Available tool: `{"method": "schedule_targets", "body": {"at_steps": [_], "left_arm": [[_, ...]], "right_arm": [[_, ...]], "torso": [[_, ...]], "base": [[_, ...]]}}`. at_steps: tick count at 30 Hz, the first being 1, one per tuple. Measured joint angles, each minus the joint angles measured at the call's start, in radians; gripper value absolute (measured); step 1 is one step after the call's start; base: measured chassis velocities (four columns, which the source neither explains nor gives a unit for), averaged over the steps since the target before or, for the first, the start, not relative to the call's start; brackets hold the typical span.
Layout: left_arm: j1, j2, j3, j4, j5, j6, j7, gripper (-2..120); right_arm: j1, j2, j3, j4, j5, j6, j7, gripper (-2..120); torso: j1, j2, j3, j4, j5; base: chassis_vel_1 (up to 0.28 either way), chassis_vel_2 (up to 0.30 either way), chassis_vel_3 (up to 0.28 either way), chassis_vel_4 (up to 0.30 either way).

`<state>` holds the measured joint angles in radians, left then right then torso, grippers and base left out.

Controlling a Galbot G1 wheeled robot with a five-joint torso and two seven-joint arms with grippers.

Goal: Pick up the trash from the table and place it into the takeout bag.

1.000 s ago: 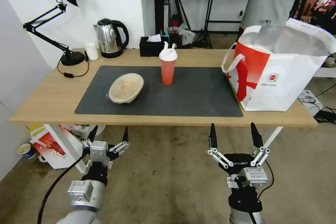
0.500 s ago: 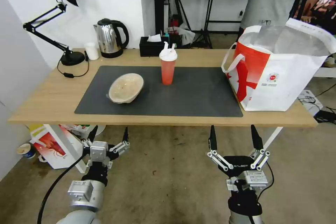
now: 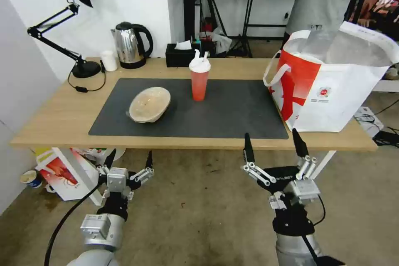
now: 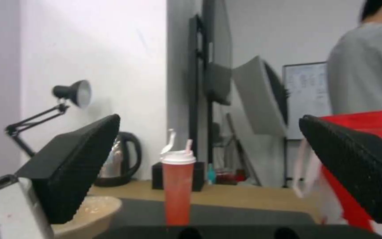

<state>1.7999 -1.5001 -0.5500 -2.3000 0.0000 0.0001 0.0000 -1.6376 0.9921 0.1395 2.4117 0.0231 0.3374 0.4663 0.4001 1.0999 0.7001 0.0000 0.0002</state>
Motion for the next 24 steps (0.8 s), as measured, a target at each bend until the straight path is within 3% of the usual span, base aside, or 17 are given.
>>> {"method": "schedule_targets", "body": {"at_steps": [6, 10, 19, 24], "left_arm": [[0.000, 0.000, 0.000, 0.000, 0.000, 0.000, 0.000, 100], [0.000, 0.000, 0.000, 0.000, 0.000, 0.000, 0.000, 100], [0.000, 0.000, 0.000, 0.000, 0.000, 0.000, 0.000, 100], [0.000, 0.000, 0.000, 0.000, 0.000, 0.000, 0.000, 100]], "right_arm": [[0.226, -0.159, 0.005, -0.011, 0.270, -0.118, -0.032, 100], [0.360, -0.202, -0.036, -0.051, 0.374, -0.168, -0.046, 100], [0.663, -0.238, -0.191, -0.127, 0.571, -0.255, -0.044, 100], [0.746, -0.253, -0.235, -0.142, 0.643, -0.293, -0.042, 100]], "torso": [[0.000, 0.000, 0.000, 0.0001, -0.0002], [0.000, 0.000, 0.000, 0.0000, -0.0001], [0.000, 0.000, 0.000, 0.0001, -0.0002], [0.000, 0.000, 0.000, 0.0000, -0.0003]], "base": [[0.000, 0.000, 0.000, 0.000], [0.000, 0.000, 0.000, 0.000], [0.000, 0.000, 0.000, 0.000], [0.000, 0.000, 0.000, 0.000]]}}
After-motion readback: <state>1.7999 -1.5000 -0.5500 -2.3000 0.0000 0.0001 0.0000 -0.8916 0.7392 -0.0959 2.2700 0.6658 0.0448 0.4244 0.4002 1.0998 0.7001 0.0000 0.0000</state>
